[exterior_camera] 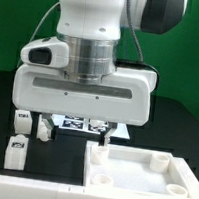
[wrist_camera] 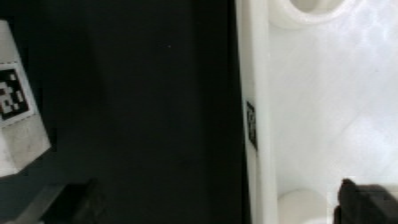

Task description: Assemble one leg

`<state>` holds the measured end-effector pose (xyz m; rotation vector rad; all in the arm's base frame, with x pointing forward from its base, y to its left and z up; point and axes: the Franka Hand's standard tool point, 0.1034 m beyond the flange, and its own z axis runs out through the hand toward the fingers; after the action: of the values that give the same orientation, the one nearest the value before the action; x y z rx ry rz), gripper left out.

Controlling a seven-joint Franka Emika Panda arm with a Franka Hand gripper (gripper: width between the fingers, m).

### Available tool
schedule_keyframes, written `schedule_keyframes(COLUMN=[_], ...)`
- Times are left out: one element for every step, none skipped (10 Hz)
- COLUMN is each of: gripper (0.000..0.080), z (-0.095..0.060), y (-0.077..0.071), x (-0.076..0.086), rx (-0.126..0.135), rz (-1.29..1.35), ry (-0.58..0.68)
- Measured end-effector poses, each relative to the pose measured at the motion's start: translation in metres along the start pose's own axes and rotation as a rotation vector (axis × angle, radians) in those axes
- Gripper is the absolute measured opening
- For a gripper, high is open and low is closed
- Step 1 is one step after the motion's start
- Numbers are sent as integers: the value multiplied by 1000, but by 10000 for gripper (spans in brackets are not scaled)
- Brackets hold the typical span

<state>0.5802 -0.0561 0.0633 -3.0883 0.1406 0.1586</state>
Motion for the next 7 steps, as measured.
schedule_keyframes(gripper=[649,649,649,649,649,649,649], z=[-8,-18,-18,-11,-5,-6,-5], y=[17,30,45,65,71,68,68], x=[0,2,4,5,4,5,4], rx=[-13,-32,-49,-60,-60,-60,-60], rz=[-4,-9,-52,-78,-75,-79,-79], ry=[-13,-5,5,18,20,20,19])
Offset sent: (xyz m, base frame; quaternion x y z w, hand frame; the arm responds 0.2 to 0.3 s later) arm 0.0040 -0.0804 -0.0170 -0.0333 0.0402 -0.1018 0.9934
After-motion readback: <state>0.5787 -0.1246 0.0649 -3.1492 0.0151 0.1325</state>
